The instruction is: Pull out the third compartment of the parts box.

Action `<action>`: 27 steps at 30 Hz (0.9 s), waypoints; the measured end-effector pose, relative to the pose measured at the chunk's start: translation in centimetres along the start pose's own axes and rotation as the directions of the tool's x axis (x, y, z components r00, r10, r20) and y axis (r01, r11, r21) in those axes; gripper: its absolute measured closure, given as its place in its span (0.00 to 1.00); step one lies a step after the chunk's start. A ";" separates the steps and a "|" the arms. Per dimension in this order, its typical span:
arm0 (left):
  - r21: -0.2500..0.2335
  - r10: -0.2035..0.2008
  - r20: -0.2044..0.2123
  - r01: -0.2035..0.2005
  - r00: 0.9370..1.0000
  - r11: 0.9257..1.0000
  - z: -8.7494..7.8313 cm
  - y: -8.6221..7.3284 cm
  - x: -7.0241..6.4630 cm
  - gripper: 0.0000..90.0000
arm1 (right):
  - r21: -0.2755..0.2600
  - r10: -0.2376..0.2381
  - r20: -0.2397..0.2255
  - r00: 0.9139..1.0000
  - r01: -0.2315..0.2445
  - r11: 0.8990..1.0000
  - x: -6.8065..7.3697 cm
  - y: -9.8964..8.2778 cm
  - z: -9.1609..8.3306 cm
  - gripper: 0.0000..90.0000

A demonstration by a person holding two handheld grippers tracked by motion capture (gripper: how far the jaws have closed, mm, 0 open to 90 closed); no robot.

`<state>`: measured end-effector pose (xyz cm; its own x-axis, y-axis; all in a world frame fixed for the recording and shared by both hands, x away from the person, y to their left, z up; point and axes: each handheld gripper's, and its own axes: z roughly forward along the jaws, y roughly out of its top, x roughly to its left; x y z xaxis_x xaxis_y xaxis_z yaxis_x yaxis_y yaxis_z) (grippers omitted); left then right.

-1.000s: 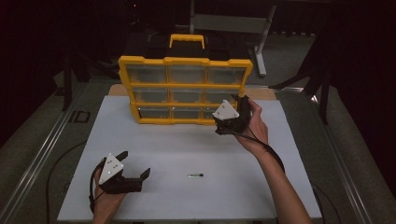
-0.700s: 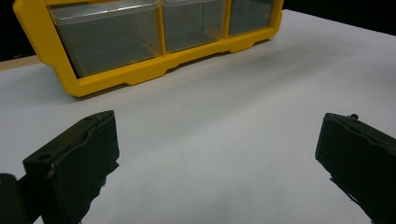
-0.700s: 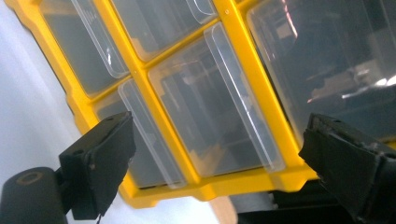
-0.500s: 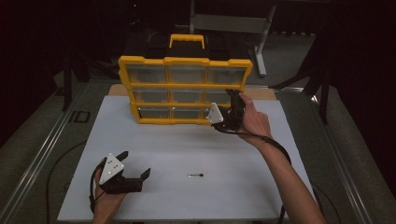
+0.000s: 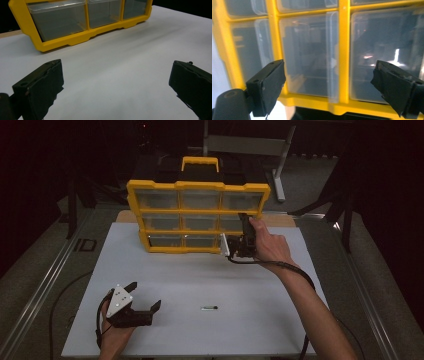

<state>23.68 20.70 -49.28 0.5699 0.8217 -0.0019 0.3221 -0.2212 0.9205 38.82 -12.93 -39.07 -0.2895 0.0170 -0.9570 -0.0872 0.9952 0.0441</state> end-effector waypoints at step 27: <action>0.009 -0.006 0.011 0.006 1.000 1.000 0.2 0.0 -0.1 0.00 | 0.038 -0.045 0.234 0.971 0.037 0.999 -5.7 0.2 0.8 0.28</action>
<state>23.80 20.51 -49.42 0.5762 0.8172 -0.0115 0.3325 -0.2215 0.9167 41.20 -12.79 -33.83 -0.0541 -0.0059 -0.9985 -0.0614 0.9981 -0.0026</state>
